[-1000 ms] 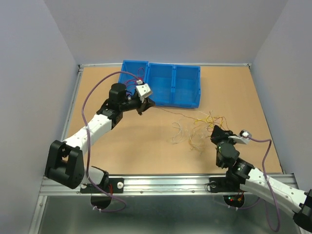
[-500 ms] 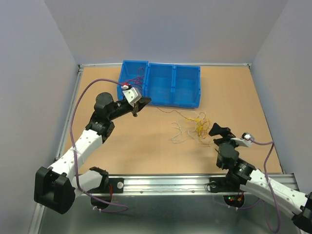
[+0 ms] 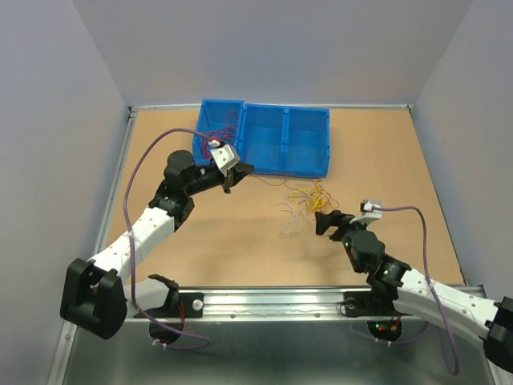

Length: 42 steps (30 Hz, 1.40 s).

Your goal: Untangle the cables

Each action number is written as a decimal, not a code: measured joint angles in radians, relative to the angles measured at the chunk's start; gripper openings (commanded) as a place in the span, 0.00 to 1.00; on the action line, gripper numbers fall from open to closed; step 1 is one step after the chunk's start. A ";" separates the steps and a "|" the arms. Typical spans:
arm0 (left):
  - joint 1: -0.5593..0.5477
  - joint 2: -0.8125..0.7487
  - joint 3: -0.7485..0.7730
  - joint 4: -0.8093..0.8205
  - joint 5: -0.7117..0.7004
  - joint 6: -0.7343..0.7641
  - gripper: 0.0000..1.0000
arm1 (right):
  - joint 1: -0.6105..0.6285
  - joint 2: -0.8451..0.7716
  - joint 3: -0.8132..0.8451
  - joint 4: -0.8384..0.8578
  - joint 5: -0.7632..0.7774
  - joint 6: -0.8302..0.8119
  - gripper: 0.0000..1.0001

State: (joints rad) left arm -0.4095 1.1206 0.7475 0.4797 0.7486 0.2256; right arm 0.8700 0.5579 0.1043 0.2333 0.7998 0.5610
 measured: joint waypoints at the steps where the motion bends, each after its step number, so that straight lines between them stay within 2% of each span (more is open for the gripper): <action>1: -0.003 0.011 0.000 0.000 0.001 0.000 0.02 | 0.000 0.021 0.000 0.039 -0.067 -0.030 1.00; 2: -0.010 0.034 0.000 0.000 0.002 0.002 0.06 | 0.000 0.035 0.000 0.063 -0.110 -0.048 1.00; 3: -0.023 0.072 0.002 -0.008 0.000 0.015 0.25 | 0.000 0.063 0.000 0.101 -0.171 -0.071 1.00; 4: -0.029 0.089 0.005 -0.020 -0.001 0.020 0.25 | 0.000 0.080 0.000 0.118 -0.198 -0.081 1.00; 5: -0.048 0.124 0.011 -0.048 -0.018 0.046 0.46 | 0.000 0.109 0.002 0.141 -0.238 -0.097 1.00; 8: -0.129 0.220 0.064 -0.134 -0.082 0.115 0.62 | 0.000 0.206 0.022 0.152 -0.274 -0.118 1.00; 9: -0.156 0.250 0.084 -0.161 -0.106 0.134 0.75 | 0.000 0.232 0.031 0.152 -0.280 -0.122 1.00; 11: -0.214 0.311 0.119 -0.221 -0.157 0.169 0.89 | 0.000 0.261 0.040 0.156 -0.289 -0.126 1.00; 13: -0.236 0.332 0.127 -0.259 -0.187 0.194 0.96 | 0.000 0.256 0.043 0.159 -0.293 -0.127 1.00; 22: -0.265 0.301 0.128 -0.325 -0.220 0.282 0.93 | 0.000 0.139 0.043 0.158 -0.273 -0.124 0.99; 28: -0.348 0.269 0.121 -0.328 -0.199 0.348 0.80 | 0.000 0.074 0.043 0.150 -0.253 -0.120 0.98; 32: -0.368 0.314 0.123 -0.326 -0.214 0.362 0.68 | 0.000 0.036 0.043 0.130 -0.250 -0.120 0.98; 42: -0.405 0.457 0.129 -0.365 -0.269 0.385 0.68 | 0.000 -0.044 0.043 0.104 -0.249 -0.120 0.99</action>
State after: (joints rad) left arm -0.8146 1.5776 0.8761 0.1146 0.4801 0.6109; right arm 0.8700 0.5140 0.1471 0.3374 0.5507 0.4412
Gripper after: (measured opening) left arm 0.670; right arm 0.983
